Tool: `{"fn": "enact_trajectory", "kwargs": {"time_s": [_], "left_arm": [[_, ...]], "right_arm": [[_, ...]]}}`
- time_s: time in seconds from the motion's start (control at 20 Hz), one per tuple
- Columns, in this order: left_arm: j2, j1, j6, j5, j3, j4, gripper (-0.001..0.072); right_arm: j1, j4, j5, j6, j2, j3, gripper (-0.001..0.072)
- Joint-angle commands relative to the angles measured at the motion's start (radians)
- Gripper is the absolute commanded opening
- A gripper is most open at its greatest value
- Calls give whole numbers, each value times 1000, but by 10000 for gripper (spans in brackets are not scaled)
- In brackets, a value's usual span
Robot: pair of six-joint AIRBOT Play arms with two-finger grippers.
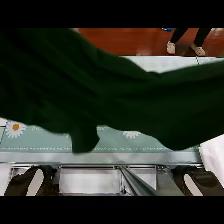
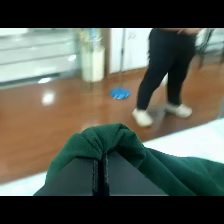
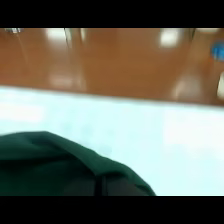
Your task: Fold the shirts.
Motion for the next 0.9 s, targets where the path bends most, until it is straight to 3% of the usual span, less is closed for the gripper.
{"fn": "enact_trajectory", "kwargs": {"time_s": [0.0,0.2,0.35,0.55,0.75,0.85], "left_arm": [[55,-164,-86,-69,-87,293,18],[52,-257,-115,-74,-410,301,18],[-7,-257,-122,123,-694,301,19],[-225,-257,-140,322,-824,292,19],[-482,-259,-105,445,-799,74,19],[-597,-262,-82,510,-771,24,19]], "right_arm": [[0,-18,61,98,121,-258,20],[0,-7,-39,140,162,-595,20],[0,-27,-201,106,69,-747,20],[-1,-95,-392,50,-243,-744,21],[-4,-67,-557,-8,-620,-639,21],[-31,-38,-575,-8,-803,-523,21]]}}
